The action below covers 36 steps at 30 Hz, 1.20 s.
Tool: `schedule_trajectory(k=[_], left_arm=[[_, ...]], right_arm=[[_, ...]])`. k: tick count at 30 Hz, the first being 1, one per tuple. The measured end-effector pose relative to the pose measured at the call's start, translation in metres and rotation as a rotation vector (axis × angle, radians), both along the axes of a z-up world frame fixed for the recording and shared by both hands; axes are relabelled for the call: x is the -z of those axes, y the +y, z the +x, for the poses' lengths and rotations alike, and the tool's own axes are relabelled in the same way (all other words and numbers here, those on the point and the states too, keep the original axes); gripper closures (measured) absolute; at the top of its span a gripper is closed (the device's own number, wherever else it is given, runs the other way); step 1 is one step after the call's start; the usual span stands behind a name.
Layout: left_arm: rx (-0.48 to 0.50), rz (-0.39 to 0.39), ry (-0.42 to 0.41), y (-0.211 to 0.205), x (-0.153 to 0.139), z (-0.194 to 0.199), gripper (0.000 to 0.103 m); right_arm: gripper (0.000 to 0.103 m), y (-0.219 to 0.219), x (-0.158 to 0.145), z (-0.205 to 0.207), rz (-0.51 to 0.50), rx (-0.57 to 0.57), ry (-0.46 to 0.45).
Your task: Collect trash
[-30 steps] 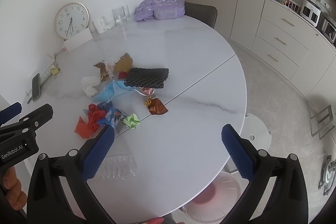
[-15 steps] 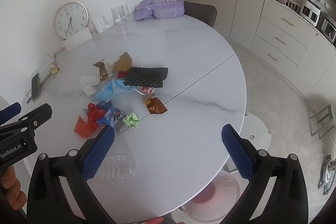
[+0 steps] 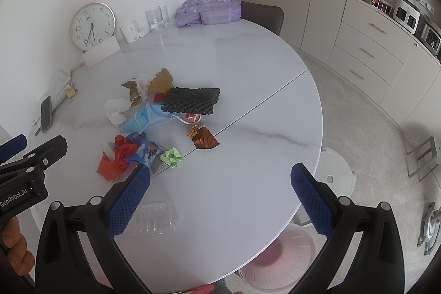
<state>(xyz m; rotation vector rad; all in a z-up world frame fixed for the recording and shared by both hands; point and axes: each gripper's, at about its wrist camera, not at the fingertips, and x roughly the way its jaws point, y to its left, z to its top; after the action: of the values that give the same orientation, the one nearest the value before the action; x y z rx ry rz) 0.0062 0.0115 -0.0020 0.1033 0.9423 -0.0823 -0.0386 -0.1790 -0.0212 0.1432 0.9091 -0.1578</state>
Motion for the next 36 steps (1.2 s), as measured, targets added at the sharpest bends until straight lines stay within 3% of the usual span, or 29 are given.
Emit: schedule_trajectory(k=[32, 34, 36], left_arm=[[0.002, 0.003, -0.001, 0.0, 0.001, -0.001, 0.008], [0.021, 0.006, 0.001, 0.002, 0.003, -0.001, 0.008], [0.104, 0.006, 0.008, 0.002, 0.01, 0.0, 0.008]], right_arm=[[0.002, 0.002, 0.002, 0.0, 0.001, 0.004, 0.006], [0.002, 0.002, 0.004, 0.0, -0.002, 0.006, 0.012], [0.002, 0.0, 0.01, -0.001, -0.006, 0.011, 0.026]])
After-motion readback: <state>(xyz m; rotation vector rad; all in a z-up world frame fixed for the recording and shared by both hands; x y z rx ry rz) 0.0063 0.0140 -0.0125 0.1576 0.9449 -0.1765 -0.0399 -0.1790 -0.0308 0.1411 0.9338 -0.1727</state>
